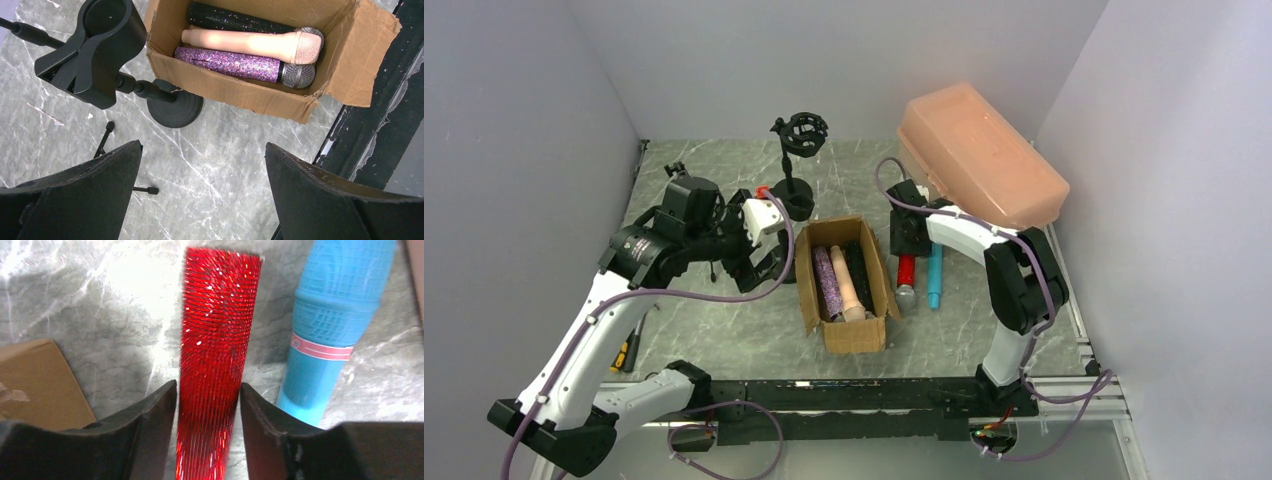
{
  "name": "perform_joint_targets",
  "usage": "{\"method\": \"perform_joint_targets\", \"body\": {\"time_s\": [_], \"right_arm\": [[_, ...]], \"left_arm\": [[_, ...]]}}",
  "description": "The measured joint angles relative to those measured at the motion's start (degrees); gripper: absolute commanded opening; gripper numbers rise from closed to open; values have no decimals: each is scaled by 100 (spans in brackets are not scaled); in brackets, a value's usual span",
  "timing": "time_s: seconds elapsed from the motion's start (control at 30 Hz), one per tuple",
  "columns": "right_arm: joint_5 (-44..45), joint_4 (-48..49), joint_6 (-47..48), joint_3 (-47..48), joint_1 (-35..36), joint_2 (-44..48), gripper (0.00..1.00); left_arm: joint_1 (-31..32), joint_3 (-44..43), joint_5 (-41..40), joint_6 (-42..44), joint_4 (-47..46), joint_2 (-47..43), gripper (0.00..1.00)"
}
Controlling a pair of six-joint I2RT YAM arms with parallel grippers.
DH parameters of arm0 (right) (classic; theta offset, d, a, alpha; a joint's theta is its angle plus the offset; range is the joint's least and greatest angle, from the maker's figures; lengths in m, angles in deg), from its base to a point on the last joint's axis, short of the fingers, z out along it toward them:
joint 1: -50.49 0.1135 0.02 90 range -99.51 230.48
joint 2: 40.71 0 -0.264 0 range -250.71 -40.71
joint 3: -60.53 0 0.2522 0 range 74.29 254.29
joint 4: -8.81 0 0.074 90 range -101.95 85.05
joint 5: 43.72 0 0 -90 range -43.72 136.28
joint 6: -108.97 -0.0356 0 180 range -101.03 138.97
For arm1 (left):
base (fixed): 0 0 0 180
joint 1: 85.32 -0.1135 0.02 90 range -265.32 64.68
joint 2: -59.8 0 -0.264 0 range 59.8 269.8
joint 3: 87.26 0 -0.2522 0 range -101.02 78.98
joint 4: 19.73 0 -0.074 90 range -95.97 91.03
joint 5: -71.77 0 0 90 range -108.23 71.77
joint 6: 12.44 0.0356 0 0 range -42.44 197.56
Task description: Attach the microphones to the stand
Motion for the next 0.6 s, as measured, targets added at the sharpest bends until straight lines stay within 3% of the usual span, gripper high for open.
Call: {"method": "perform_joint_targets", "body": {"time_s": [0.13,0.33,0.47,0.6], "right_arm": [[140,-168,-7,192,4,105,61],[376,-776,-146,870,354,918,59],[531,-885,-400,1764,1403,1360,59],[382,-804,-616,2273,2459,1224,60]], "left_arm": [[0,-2,-61,0,39,9,99],[0,0,-149,-9,35,7,100],[0,0,-177,-26,37,7,99],[-11,0,-323,-111,11,4,99]]}}
